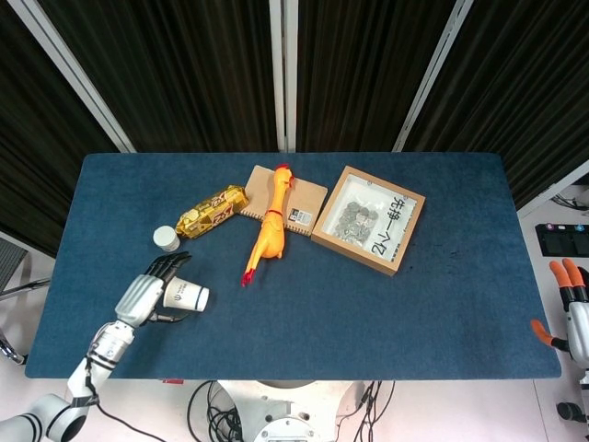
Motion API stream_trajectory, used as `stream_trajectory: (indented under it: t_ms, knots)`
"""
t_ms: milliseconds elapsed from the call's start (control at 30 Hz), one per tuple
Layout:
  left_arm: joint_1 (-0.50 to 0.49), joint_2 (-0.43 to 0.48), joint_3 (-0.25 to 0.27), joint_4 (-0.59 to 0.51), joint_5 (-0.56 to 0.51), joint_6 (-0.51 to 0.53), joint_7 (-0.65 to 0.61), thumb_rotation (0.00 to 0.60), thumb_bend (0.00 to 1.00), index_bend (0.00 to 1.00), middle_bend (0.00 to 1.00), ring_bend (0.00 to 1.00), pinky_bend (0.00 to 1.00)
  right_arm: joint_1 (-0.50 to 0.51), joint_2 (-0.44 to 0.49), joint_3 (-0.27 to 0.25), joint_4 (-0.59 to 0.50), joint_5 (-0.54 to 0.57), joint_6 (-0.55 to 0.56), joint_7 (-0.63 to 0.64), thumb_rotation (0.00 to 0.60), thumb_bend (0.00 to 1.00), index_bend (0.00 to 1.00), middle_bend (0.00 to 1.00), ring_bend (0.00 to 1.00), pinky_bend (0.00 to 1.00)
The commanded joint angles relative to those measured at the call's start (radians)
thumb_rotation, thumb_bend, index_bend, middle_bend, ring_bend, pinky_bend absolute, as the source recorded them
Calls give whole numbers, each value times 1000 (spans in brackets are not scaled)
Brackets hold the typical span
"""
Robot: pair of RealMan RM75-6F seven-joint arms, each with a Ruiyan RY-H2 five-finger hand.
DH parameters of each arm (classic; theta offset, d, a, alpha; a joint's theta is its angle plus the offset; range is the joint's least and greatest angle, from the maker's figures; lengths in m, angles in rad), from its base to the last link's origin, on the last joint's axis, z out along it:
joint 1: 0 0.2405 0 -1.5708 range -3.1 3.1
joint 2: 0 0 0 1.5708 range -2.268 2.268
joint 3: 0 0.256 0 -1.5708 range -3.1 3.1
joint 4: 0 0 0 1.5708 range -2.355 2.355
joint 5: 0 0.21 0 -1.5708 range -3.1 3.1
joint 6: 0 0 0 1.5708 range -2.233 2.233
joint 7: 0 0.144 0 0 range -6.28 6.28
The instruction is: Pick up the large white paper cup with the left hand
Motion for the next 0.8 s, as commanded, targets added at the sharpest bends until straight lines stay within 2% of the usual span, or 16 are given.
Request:
stream_trajectory:
  t_ms: [33,233,367,633,800]
  knots:
    - [-7,50,0,-73,69,62,237,600,175,62,33,0,5,1,-1,0,0,0,-3,-1,600,176,0,0,0,0]
    - [-23,123,0,-306,51,-31,639,600,174,137,103,0,0,8,-7,-2,0,5,-19,-9,600,176,0,0,0,0]
    - [-43,118,-20,-387,1,-101,791,600,175,201,159,0,0,13,-6,-2,4,6,-30,1,600,176,0,0,0,0]
    - [-74,89,-54,-457,-103,-192,1010,600,175,232,235,0,0,9,4,2,12,0,-19,29,600,176,0,0,0,0]
    - [-74,82,-66,-472,-162,-203,1073,600,174,256,271,0,0,8,1,0,27,8,-27,43,600,176,0,0,0,0]
